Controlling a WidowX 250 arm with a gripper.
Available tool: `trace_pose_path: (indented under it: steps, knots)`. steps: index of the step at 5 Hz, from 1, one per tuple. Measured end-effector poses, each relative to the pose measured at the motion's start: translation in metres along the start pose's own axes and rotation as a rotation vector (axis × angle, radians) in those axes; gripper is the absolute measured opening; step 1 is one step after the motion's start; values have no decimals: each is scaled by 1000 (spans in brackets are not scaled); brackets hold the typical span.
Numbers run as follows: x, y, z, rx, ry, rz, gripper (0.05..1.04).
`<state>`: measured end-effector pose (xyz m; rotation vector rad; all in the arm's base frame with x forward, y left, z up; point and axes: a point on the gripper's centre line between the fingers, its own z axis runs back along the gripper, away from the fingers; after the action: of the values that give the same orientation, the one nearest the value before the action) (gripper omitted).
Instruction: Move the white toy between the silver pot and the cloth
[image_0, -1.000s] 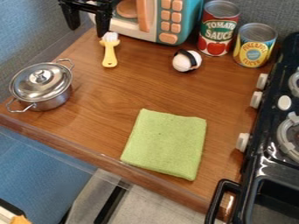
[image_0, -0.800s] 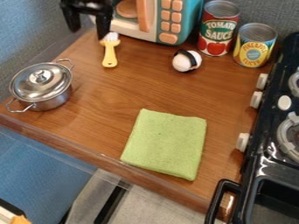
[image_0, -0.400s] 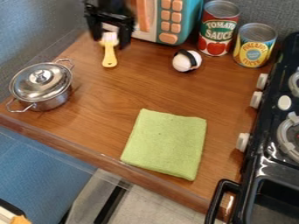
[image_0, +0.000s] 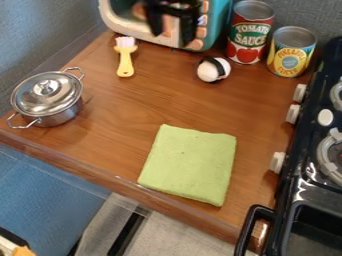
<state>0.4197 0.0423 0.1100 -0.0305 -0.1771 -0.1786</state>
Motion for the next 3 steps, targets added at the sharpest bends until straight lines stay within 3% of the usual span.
trace_pose_path:
  steps: [1, 2, 3]
  knots:
    - [14, -23, 6, -19, -37, -26, 1000]
    - [23, -41, 3, 4, -57, -63, 1000]
    - [24, -40, -18, 49, -46, -68, 1000]
